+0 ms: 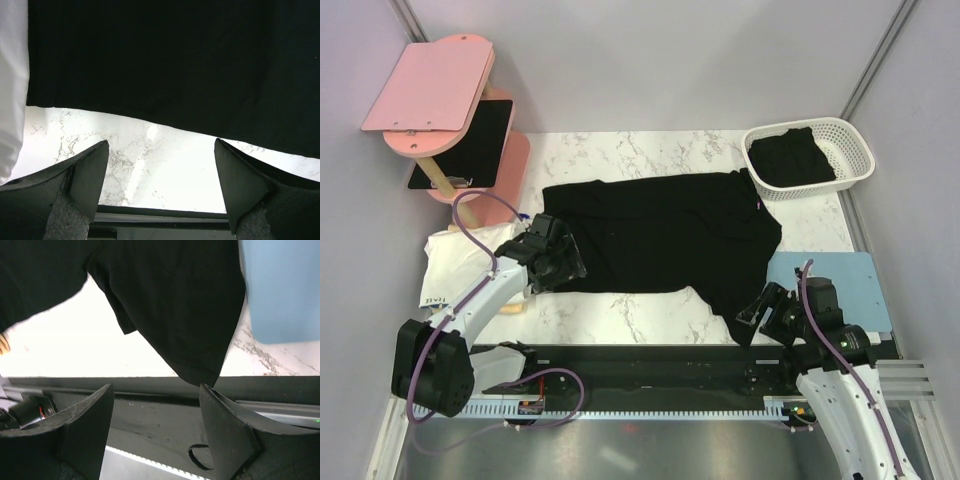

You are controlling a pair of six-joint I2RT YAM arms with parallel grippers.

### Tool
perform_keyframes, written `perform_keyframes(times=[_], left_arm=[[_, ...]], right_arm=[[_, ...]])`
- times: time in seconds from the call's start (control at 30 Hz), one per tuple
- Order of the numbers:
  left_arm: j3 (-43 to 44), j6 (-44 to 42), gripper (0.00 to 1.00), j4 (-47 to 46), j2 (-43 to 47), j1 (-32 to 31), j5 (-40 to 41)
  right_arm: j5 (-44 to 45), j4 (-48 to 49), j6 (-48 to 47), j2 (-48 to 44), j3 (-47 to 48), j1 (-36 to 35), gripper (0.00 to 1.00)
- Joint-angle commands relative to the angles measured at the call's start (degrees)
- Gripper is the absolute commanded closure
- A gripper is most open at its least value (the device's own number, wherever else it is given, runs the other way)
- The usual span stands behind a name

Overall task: Fold and stack the t-shirts
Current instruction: Grap the side of the flattened tshirt closest away from the robot with both arms

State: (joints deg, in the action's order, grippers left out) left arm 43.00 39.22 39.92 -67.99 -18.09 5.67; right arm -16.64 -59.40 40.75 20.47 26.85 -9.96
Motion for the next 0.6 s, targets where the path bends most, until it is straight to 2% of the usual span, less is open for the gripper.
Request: perform_keyframes(times=[0.0,0.1,0.37,0.47,0.57], left_arm=[[0.15,1.47,0.08,-2.39,0.05,0.16,-0.92],[0.59,1.12,0.08,-2.65,0.05,0.24,-1.28],[1.65,-0.11,0.08,-3.53,-1.71,0.16,-1.72],[1.56,-0.37,0.08,-3.97,-2.85,0.24,-1.89],[1.82,-0.72,0.08,-4.33,-3.90,0.24,-1.89]], right_arm=[[2.75,-9.77,6.88,-2.54,1.27,0.02,0.24],[3.90,-9.87,7.41,1.05,2.06,0.02,0.23],[0.56,4.19,0.22,15.55,3.56,0.02,0.24],[-0.41,8.59,-2.34,21.53,4.70,-0.15,0.27],[0.03,11.84,-3.05,25.49,5.23,-1.38,0.34]])
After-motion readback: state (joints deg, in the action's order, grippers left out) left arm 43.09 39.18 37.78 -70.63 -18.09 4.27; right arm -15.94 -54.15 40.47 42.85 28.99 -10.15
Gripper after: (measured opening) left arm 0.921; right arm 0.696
